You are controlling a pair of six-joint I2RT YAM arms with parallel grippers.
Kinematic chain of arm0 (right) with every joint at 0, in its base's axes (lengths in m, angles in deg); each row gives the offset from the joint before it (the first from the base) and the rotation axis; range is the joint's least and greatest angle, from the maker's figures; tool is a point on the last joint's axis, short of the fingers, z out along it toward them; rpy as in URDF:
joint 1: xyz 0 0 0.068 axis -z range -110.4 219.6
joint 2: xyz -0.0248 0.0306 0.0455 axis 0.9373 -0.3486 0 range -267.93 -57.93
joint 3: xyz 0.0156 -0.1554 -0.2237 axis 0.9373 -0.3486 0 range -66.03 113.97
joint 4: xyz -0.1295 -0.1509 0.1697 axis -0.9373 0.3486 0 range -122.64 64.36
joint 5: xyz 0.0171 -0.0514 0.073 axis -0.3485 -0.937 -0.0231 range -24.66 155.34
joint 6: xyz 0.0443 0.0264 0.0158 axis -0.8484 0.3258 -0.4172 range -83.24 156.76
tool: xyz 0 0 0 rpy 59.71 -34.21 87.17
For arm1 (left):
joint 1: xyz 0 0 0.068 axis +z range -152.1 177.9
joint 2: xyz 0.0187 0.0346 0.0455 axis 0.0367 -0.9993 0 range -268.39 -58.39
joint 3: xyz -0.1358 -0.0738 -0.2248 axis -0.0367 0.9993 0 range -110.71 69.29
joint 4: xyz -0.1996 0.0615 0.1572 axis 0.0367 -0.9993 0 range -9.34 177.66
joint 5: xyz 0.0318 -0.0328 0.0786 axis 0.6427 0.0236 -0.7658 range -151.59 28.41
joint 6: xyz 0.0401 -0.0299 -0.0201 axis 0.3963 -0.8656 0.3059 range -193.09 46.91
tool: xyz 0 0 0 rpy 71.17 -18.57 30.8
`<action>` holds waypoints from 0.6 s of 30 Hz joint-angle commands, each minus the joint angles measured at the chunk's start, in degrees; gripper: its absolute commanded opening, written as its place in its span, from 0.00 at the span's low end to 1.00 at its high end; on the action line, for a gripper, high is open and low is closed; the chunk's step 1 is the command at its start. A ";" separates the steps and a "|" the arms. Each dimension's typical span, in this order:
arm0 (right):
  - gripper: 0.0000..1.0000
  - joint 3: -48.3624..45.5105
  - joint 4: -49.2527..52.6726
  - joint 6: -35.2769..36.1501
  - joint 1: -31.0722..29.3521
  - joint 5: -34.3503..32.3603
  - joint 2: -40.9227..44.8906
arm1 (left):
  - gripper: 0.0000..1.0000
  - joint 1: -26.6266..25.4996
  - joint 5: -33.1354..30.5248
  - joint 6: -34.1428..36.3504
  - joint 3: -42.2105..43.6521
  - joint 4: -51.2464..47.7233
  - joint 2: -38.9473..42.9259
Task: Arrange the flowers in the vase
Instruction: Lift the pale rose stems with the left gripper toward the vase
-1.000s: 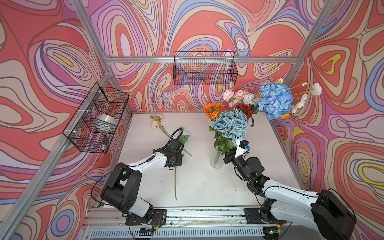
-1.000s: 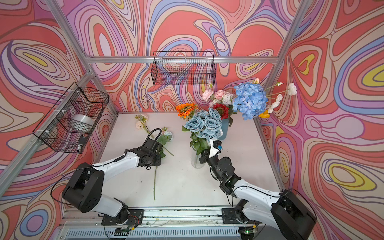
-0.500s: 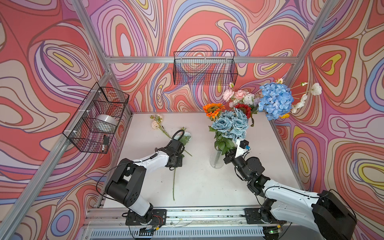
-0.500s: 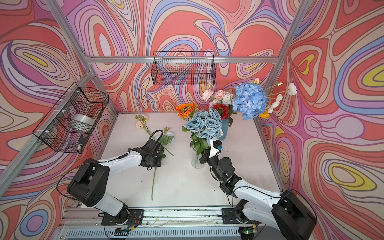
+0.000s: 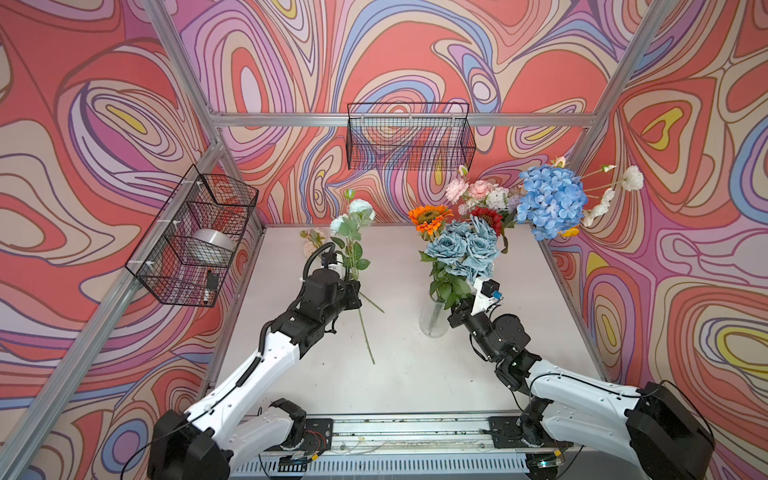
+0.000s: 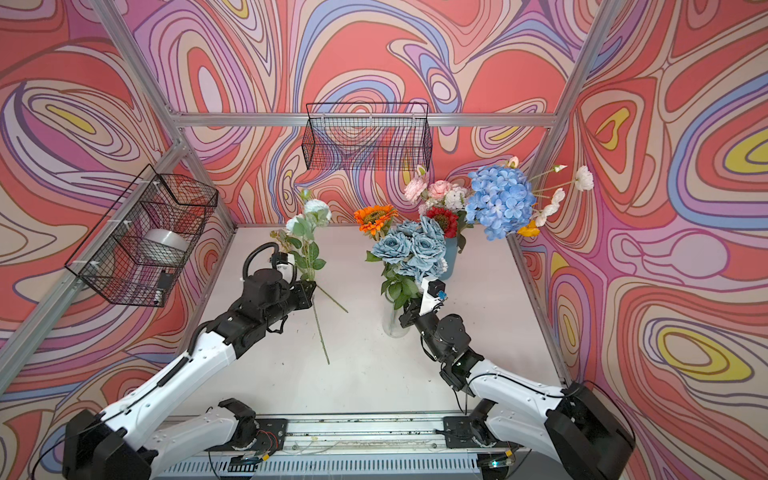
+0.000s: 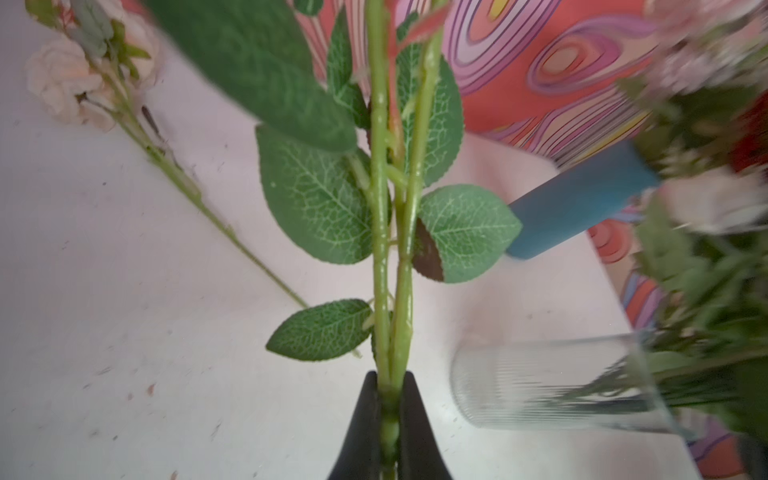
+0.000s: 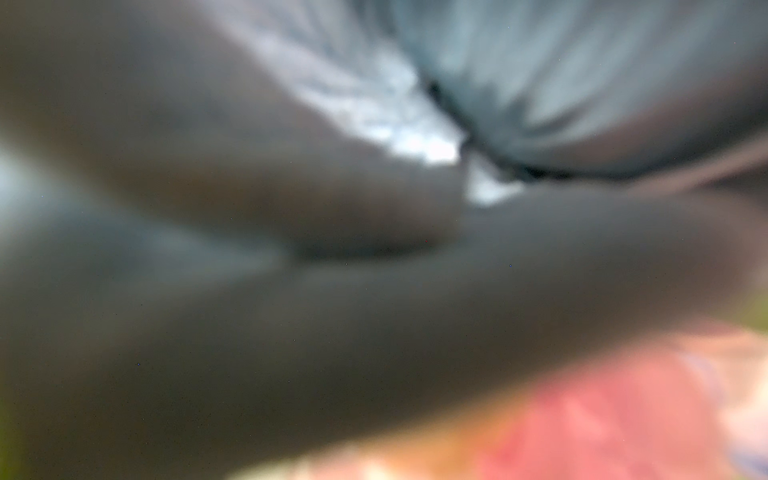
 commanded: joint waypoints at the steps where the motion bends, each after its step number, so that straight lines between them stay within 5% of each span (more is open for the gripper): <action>1: 0.00 0.23 -3.49 -3.01 -0.02 -0.15 0.01 | 0.00 -1.08 -0.84 -6.12 3.85 16.85 2.80; 8: 0.00 0.38 -5.35 -5.07 -0.03 -0.18 -1.06 | 0.00 -5.99 -7.55 -4.57 5.56 36.73 1.63; 18: 0.00 -0.16 -5.44 -4.71 0.00 -0.50 -1.15 | 0.00 -9.10 -10.23 -2.29 1.23 63.65 -10.93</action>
